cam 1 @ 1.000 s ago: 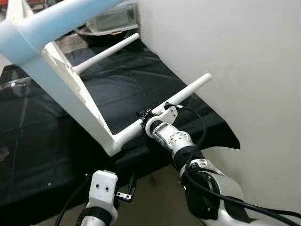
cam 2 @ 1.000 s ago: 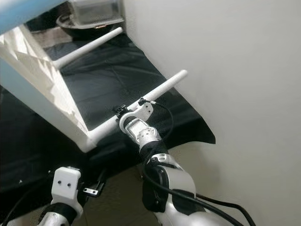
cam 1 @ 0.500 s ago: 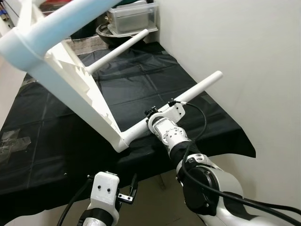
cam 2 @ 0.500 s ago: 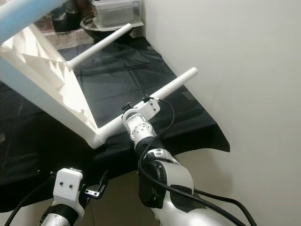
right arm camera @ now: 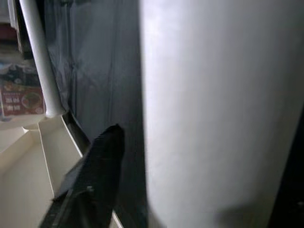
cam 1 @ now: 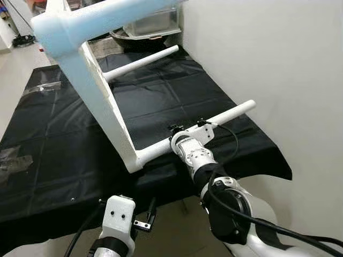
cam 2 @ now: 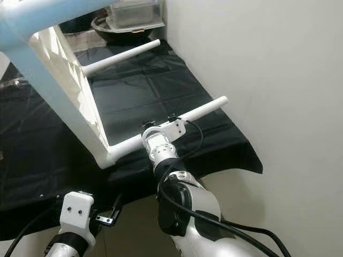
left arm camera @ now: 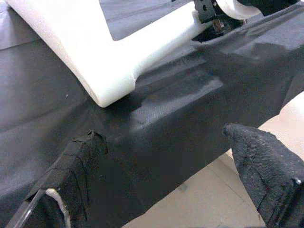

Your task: Building children table

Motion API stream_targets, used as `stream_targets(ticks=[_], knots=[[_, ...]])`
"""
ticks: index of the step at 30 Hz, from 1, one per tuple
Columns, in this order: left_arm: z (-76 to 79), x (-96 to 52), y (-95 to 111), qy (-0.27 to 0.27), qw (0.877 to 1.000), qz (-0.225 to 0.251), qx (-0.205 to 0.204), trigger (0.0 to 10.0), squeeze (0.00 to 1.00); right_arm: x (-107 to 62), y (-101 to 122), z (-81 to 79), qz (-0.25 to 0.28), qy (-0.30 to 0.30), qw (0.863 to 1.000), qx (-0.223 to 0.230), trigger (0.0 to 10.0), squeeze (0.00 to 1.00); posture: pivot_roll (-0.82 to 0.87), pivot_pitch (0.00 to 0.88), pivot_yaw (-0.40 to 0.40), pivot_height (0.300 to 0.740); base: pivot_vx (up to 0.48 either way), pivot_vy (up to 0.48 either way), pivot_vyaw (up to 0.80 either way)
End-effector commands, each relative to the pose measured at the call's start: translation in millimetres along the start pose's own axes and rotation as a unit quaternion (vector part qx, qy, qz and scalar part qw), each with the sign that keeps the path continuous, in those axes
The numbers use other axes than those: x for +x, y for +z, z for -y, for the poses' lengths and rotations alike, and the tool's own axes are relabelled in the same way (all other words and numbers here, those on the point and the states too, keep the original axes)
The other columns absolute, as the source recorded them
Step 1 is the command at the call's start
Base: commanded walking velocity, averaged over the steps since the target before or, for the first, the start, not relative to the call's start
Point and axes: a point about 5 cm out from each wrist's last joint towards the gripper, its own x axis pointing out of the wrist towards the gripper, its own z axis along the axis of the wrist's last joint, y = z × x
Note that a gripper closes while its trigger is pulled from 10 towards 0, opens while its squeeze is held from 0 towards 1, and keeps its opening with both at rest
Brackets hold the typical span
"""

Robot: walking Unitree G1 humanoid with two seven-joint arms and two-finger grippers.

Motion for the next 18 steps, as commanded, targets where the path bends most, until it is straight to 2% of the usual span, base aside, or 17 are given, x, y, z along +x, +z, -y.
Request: stream_targets(ticks=[1, 2, 5, 8, 12, 14, 16, 18], knots=[[-1.4, -1.1, -7.2, 0.002, 1.000, -0.021, 0.005, 10.0, 0.00, -4.8, -37.3, -0.1, -0.044, -0.003, 0.999, 0.027, 10.0, 0.75, 0.02, 0.102, 0.007, 0.740, 0.000, 0.000, 0.00], [-1.5, -1.0, -7.2, 0.002, 1.000, -0.021, 0.006, 10.0, 0.00, -4.5, -36.1, 0.7, -0.045, -0.005, 0.998, 0.042, 10.0, 0.00, 0.02, 0.102, 0.007, 0.740, 0.000, 0.000, 0.00], [-1.8, -0.7, -7.3, 0.002, 1.000, -0.021, 0.006, 10.0, 0.00, -4.3, -35.5, 1.0, -0.046, -0.006, 0.998, 0.053, 10.0, 0.00, 0.02, 0.102, 0.008, 0.740, 0.000, 0.000, 0.00], [-2.4, 0.5, -7.9, 0.003, 1.000, -0.022, 0.007, 10.0, 0.00, -2.9, -27.1, 12.4, -0.042, -0.019, 0.997, 0.060, 10.0, 0.00, 0.02, 0.102, 0.010, 0.740, 0.000, 0.000, 0.00], [-2.6, 1.1, -8.1, 0.004, 1.000, -0.022, 0.007, 10.0, 0.00, -2.8, -20.0, 19.8, -0.040, -0.025, 0.996, 0.070, 10.0, 0.00, 0.02, 0.101, 0.010, 0.740, 0.000, 0.000, 0.00], [-3.4, 2.6, -8.7, 0.005, 1.000, -0.022, 0.007, 10.0, 0.00, -5.2, -7.5, 30.7, -0.032, -0.032, 0.996, 0.073, 10.0, 0.00, 0.01, 0.097, 0.013, 0.740, 0.000, 0.000, 0.00], [-3.4, 2.6, -8.7, 0.005, 1.000, -0.022, 0.007, 10.0, 0.00, -5.2, -7.5, 30.7, -0.032, -0.032, 0.996, 0.073, 10.0, 0.00, 0.01, 0.097, 0.013, 0.740, 0.000, 0.000, 0.00], [-4.1, 4.3, -9.6, 0.004, 1.000, -0.022, 0.009, 10.0, 0.00, -14.8, 7.6, 46.2, -0.026, -0.040, 0.996, 0.077, 10.0, 0.00, -0.01, 0.090, 0.020, 0.740, 0.000, 0.000, 0.00]])
